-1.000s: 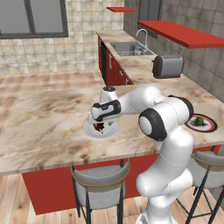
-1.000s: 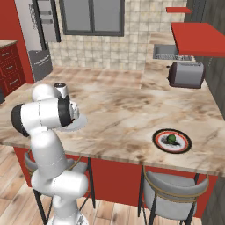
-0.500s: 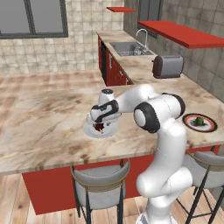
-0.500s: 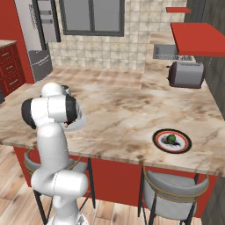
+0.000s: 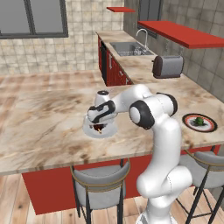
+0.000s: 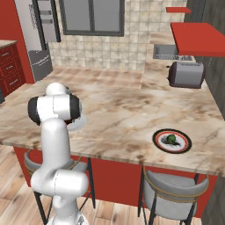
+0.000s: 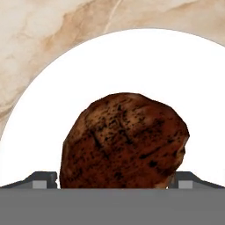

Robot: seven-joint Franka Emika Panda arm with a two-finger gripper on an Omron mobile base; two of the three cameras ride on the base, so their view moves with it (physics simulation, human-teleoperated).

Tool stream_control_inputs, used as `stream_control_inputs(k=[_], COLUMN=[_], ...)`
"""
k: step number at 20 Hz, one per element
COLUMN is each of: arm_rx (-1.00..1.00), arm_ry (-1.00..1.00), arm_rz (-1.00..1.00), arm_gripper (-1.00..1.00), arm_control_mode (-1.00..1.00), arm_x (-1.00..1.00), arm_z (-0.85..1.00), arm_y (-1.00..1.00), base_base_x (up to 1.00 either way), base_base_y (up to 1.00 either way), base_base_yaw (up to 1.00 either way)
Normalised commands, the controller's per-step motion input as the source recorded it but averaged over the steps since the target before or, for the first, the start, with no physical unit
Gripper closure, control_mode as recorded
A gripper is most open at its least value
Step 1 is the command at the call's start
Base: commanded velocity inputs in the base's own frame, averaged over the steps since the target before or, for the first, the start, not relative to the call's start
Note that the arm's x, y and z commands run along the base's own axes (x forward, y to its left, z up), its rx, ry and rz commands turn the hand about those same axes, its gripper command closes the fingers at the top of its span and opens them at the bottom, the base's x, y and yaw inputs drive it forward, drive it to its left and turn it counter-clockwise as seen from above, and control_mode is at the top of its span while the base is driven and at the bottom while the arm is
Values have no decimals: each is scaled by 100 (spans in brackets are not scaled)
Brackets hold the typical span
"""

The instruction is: Transport the steak and avocado to the fridge. Place the steak on the rack containing meat and place the avocado on the rack containing the vegetable, ensuring meats and vegetables are on different racks.

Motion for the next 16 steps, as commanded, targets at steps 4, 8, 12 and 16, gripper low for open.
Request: stream_control_inputs(k=[4,8,12,16], arm_rx=[0,0,0,0], arm_ry=[16,15,9,3], arm_rz=[0,0,0,0], arm_gripper=[-100,100,100,100], arm_control_mode=[-100,-100,-100,-100], arm_x=[0,3,3,0], arm_z=[-25,-37,-35,-19], arm_y=[0,6,9,2], base_base_x=[0,0,0,0], base_base_y=[0,0,0,0], base_base_yaw=[0,0,0,0])
